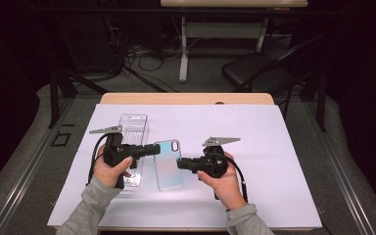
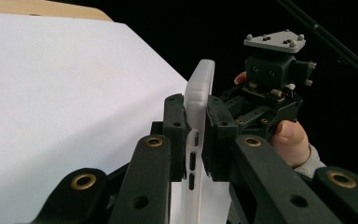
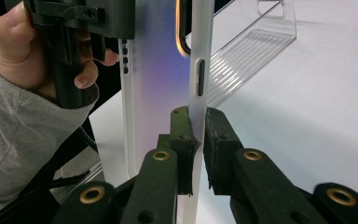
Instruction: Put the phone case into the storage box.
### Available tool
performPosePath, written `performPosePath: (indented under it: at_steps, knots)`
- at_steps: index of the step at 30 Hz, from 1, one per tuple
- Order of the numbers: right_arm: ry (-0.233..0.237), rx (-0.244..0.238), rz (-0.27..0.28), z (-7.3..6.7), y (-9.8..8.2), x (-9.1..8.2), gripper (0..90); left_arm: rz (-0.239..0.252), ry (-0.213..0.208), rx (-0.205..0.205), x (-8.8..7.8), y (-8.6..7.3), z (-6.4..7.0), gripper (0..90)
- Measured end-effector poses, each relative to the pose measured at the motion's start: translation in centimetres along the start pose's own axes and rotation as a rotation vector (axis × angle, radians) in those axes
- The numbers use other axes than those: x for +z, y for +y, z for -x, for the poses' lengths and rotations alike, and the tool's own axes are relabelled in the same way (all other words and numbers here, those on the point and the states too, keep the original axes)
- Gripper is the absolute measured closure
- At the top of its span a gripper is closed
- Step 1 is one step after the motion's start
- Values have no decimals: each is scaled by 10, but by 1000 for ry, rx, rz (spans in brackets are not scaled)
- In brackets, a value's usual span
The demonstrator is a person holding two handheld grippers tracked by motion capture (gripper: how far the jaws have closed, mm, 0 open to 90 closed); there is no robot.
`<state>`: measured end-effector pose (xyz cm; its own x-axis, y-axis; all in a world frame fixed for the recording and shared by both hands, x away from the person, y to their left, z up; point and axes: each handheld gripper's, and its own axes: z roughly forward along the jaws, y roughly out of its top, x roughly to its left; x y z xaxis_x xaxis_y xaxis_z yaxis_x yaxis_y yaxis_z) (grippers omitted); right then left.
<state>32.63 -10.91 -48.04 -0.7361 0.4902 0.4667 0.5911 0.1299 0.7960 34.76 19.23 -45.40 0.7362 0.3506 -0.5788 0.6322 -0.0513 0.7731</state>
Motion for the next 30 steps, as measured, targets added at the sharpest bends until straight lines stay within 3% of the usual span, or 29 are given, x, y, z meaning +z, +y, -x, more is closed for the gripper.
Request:
performPosePath:
  at_steps: [30]
  knots:
    - [2,9,11,1,-1,-1,837,8,-3,-4,0,0,-1,811]
